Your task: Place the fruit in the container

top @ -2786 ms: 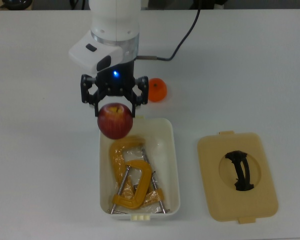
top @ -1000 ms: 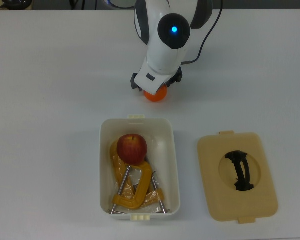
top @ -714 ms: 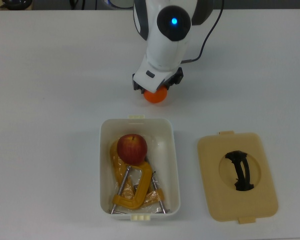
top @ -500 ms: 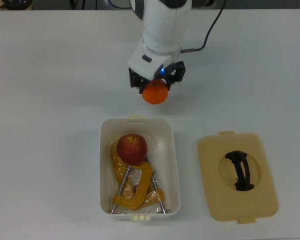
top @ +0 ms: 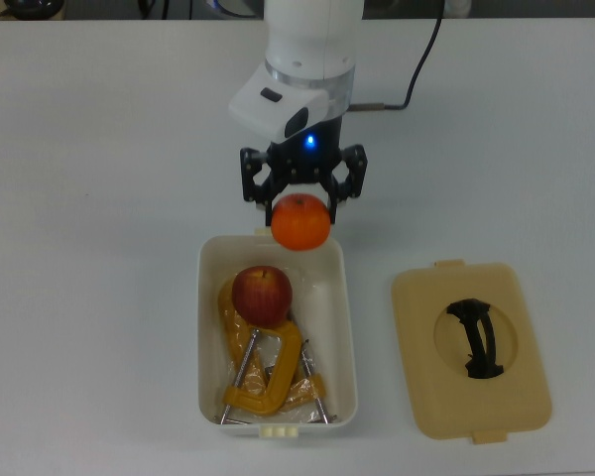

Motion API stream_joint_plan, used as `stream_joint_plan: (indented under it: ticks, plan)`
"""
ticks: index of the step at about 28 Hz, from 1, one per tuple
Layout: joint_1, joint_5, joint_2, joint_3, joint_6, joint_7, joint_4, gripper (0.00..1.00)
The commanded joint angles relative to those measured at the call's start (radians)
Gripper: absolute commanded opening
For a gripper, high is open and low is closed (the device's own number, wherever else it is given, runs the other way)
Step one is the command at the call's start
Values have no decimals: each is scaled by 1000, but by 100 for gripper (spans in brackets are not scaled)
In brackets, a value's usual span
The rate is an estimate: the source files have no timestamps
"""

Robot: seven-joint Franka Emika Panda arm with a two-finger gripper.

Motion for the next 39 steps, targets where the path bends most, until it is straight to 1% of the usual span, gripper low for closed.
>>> stream_joint_plan:
  ticks: [1,3,4,5,9,13,14,15,19,20,24,25,28,30,31,34,36,37,39]
  plan:
    - [-2,-107,62,-5,115,104,21,58]
    - [-2,-146,69,-5,121,124,21,65]
    - [-2,-163,72,-5,121,150,21,86]
    - [-2,-164,73,-5,119,164,21,100]
    - [-2,-168,71,-3,116,211,19,100]
    - [-2,-151,51,-2,92,266,18,100]
    - [-2,-149,45,-2,75,282,18,100]
    - [-2,-148,30,0,25,299,18,100]
    - [-2,-143,-6,4,-101,297,18,100]
    - [3,-126,-24,6,-161,296,15,100]
    - [6,-82,-65,7,-275,271,10,100]
    - [7,-66,-88,7,-327,251,9,100]
    - [7,-48,-121,7,-413,234,10,100]
    - [7,-30,-145,1,-460,233,10,100]
    - [6,-13,-170,-2,-489,233,10,100]
    - [-2,20,-208,-9,-526,230,7,100]
    - [-2,43,-225,-29,-545,219,7,100]
    - [0,62,-243,-49,-565,175,7,100]
    - [0,89,-257,-66,-585,112,4,100]
